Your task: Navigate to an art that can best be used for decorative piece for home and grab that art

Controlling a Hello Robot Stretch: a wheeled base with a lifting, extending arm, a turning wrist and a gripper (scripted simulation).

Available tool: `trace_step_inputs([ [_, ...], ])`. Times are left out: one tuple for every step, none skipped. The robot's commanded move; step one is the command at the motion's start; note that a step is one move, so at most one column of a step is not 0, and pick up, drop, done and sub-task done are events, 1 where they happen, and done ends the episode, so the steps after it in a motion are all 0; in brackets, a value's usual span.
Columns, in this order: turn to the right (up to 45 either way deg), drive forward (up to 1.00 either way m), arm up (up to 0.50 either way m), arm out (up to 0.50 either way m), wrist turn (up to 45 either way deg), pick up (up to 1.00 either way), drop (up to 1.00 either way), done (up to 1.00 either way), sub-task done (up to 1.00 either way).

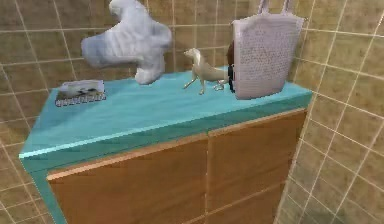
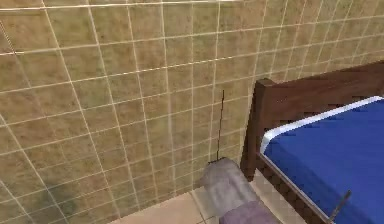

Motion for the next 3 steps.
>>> trace_step_inputs([
  [-45.0,0.00,0.00,0.00,0.0,0.00,0.00,0.00,0.00],
  [-33.0,0.00,0.00,0.00,0.0,0.00,0.00,0.00,0.00],
  [45.0,0.00,0.00,0.00,0.0,0.00,0.00,0.00,0.00],
])
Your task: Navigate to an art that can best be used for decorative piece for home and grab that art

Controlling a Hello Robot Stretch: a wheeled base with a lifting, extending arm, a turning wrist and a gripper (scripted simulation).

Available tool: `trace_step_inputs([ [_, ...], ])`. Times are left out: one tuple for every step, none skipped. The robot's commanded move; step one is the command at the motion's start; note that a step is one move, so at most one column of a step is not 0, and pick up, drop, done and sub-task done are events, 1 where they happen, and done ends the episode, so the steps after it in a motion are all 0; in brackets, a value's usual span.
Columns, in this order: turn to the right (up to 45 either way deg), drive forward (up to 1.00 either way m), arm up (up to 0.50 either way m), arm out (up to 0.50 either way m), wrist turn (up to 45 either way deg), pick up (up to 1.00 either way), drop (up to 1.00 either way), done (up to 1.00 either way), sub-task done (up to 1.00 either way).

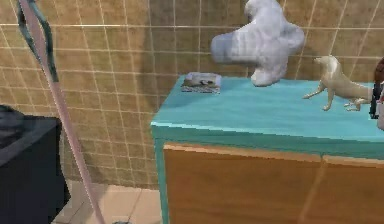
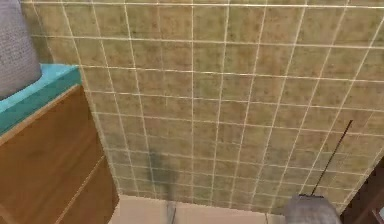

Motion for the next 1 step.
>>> trace_step_inputs([
  [45.0,0.00,0.00,0.00,0.0,0.00,0.00,0.00,0.00],
])
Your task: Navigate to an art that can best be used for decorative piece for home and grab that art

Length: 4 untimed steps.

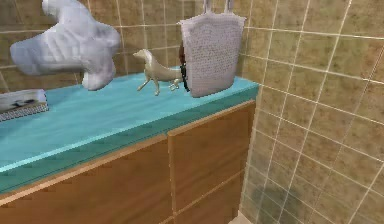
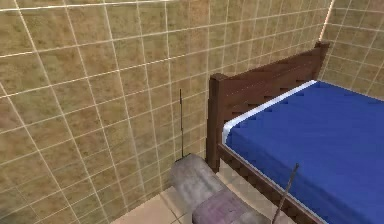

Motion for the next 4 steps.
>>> trace_step_inputs([
  [3.0,0.00,0.00,0.00,0.0,0.00,0.00,0.00,0.00],
  [0.0,0.35,0.00,0.00,0.0,0.00,0.00,0.00,0.00],
  [-45.0,0.00,0.00,0.00,0.0,0.00,0.00,0.00,0.00],
  [-45.0,0.00,0.00,0.00,0.0,0.00,0.00,0.00,0.00],
])
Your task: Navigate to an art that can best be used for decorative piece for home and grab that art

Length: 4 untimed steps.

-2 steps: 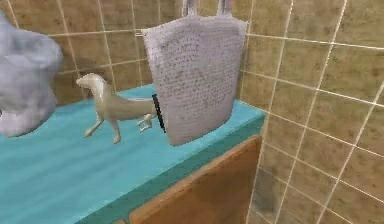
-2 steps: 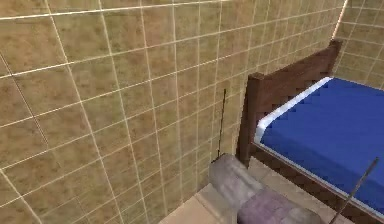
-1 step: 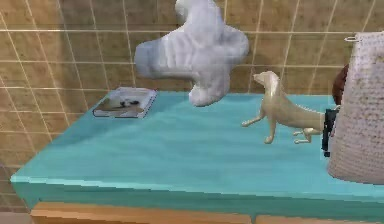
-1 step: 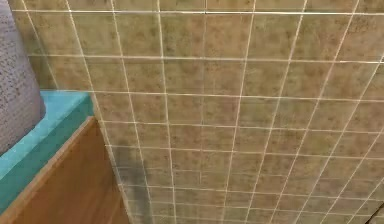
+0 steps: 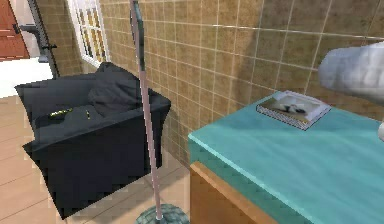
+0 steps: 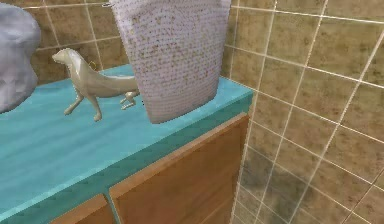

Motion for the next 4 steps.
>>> trace_step_inputs([
  [-12.0,0.00,0.00,0.00,0.0,0.00,0.00,0.00,0.00],
  [0.0,0.00,0.50,0.00,0.0,0.00,0.00,0.00,0.00],
  [0.0,0.00,0.38,0.00,0.0,0.00,0.00,0.00,0.00],
  [0.0,0.00,0.00,0.28,0.0,0.00,0.00,0.00,0.00],
])
